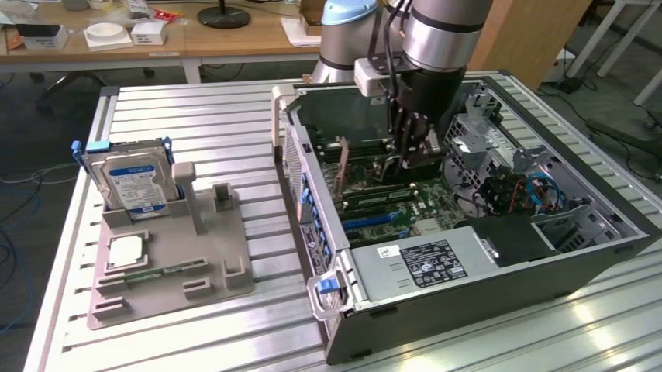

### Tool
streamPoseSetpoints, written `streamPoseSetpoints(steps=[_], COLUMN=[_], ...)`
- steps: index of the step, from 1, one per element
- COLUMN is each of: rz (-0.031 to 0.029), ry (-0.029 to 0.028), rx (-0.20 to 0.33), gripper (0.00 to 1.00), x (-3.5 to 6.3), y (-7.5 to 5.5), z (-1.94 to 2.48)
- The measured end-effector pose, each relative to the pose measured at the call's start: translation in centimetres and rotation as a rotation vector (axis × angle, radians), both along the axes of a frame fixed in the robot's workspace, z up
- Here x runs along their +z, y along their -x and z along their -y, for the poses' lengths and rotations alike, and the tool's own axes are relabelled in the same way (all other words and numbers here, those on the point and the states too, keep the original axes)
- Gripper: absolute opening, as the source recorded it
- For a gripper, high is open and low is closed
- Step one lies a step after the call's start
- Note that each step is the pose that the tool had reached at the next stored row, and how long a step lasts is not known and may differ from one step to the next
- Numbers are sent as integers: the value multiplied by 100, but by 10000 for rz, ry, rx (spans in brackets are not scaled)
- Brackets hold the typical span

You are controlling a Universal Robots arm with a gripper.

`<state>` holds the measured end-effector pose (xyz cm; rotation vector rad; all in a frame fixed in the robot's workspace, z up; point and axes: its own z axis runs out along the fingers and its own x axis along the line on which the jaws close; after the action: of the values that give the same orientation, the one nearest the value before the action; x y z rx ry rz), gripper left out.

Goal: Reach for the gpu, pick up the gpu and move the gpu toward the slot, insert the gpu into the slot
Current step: 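Insert the gpu into the slot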

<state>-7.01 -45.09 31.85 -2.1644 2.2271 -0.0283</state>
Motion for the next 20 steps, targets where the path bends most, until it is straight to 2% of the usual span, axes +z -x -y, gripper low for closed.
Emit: streamPoseSetpoints(steps=[20], rz=[-1], ry=[2], rx=[-19], gripper=[26], x=[-107], y=[85], z=[20])
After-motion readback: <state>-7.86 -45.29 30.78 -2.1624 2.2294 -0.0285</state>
